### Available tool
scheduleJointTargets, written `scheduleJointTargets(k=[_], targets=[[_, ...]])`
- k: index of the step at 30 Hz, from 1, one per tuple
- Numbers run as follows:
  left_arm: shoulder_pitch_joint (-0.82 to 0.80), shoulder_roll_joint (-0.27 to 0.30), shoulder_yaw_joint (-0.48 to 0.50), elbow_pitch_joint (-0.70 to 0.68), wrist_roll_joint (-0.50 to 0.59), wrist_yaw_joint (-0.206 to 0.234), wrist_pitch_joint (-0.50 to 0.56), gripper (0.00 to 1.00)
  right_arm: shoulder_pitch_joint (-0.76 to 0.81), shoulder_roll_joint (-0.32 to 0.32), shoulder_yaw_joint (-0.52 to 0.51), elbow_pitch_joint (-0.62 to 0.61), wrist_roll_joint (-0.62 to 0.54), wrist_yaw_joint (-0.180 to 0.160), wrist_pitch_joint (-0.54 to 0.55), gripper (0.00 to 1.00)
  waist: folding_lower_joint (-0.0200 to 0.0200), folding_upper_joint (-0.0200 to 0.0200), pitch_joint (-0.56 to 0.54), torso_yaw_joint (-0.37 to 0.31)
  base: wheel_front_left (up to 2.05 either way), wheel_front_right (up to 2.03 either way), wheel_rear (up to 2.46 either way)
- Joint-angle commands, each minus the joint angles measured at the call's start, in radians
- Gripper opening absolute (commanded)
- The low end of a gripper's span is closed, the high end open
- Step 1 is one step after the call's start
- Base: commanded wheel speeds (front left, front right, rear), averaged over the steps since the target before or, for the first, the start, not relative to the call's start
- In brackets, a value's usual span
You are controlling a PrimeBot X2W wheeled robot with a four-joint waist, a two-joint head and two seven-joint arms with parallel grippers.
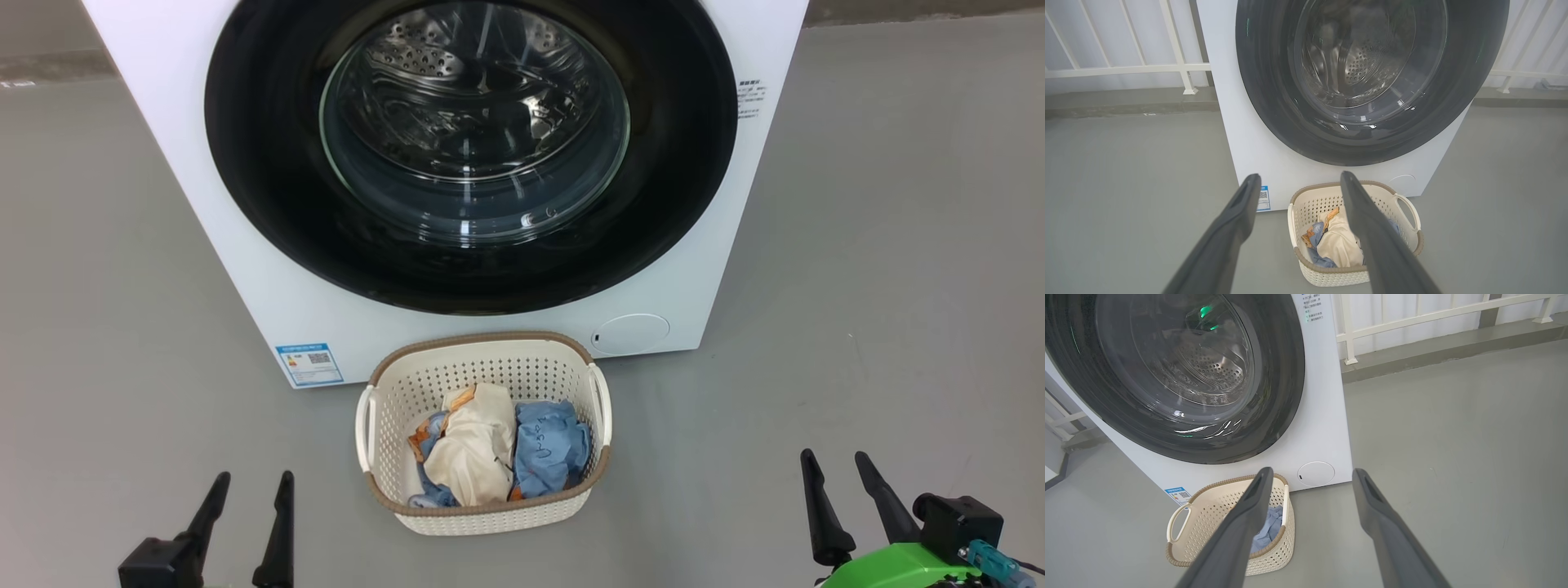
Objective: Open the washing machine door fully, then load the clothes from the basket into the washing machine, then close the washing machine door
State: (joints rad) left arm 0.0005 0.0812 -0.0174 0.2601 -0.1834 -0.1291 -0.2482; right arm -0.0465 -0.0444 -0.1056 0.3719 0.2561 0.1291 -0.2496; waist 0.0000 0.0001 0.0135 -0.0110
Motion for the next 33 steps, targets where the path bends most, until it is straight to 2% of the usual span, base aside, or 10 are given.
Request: scheduleJointTargets(k=[1,8,15,33], targets=[[-0.033,0.019,0.037,-0.014,-0.009,-0.002,-0.014,1.00,-0.033,-0.006,0.023,-0.027,-0.008,0.002,-0.012,1.00,0.0000,-0.0001,0.001,-0.001,0.00,0.00,0.00],[-0.042,0.016,0.049,0.017,0.001,-0.002,-0.014,1.00,-0.033,-0.006,0.020,-0.031,-0.013,0.002,-0.012,1.00,0.0000,-0.0001,0.003,-0.003,0.06,0.06,-0.13],[-0.047,0.012,0.040,0.014,-0.001,-0.002,-0.014,1.00,-0.032,-0.006,0.018,-0.035,-0.015,0.002,-0.012,1.00,0.0000,-0.0001,0.008,0.000,0.54,0.54,-1.09],[-0.055,0.018,0.040,0.012,-0.021,-0.002,-0.014,1.00,-0.038,-0.006,0.030,-0.034,-0.008,0.002,-0.012,1.00,0.0000,-0.0001,0.012,0.006,1.17,1.17,-2.34]])
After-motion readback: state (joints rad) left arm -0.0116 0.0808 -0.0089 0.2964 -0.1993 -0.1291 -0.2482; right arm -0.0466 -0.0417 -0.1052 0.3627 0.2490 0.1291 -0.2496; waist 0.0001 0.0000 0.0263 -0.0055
